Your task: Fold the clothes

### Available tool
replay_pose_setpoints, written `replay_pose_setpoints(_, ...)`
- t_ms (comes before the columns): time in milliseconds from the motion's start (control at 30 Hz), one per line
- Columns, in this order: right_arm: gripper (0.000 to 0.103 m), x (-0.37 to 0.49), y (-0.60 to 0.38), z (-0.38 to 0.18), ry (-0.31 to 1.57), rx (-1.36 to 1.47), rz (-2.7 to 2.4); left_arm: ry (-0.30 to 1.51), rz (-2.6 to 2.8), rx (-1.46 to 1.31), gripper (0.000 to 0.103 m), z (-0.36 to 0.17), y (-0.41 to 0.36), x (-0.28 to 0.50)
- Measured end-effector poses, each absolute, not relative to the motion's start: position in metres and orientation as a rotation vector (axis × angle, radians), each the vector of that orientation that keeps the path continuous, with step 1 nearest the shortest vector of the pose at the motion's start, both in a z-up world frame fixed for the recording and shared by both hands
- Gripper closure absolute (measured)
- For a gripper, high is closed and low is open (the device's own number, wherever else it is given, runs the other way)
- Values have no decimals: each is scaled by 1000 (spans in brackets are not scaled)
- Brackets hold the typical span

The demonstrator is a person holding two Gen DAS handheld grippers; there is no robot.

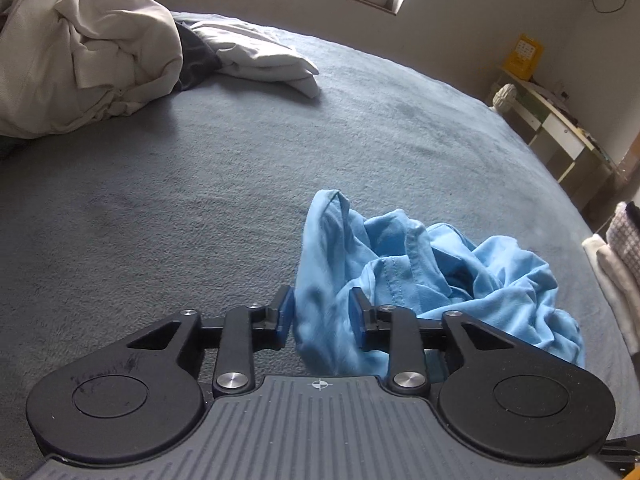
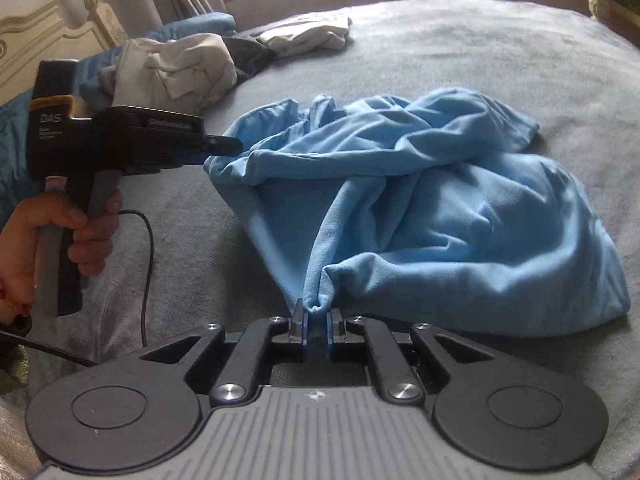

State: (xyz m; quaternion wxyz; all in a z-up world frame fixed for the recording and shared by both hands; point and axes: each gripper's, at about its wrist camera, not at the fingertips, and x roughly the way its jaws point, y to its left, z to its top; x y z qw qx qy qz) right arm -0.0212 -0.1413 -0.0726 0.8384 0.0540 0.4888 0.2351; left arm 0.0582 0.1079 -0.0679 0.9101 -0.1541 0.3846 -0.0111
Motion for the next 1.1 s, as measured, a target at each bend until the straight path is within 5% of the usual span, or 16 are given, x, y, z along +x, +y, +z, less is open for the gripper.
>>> replay_pose_setpoints(67, 73, -19, -149, -77, 1084, 163, 482, 756, -6, -296, 41, -61, 110, 51)
replay_pose_setpoints(133, 67, -20, -156, -76, 1109, 201, 489, 716, -11, -268, 36, -53, 109, 46)
replay_pose_setpoints(300, 64, -27, -181, -65, 1119, 380, 628, 710, -154, -191, 27, -42, 84, 50)
replay_pose_setpoints(467, 54, -17, -230, -59, 1053, 706, 598, 746, -384, -26, 2, -46, 30, 58)
replay_pose_setpoints(633, 53, 13, -264, -69, 1012, 841, 406, 769, -450, 161, 5, -63, -16, 68)
replay_pose_setpoints(833, 52, 76, -268, -73, 908, 857, 334, 845, -441, 119, 26, -75, -17, 78)
replay_pose_setpoints(1100, 35, 153, -263, -127, 993, 919, 161, 879, -463, 73, 53, -83, -10, 78)
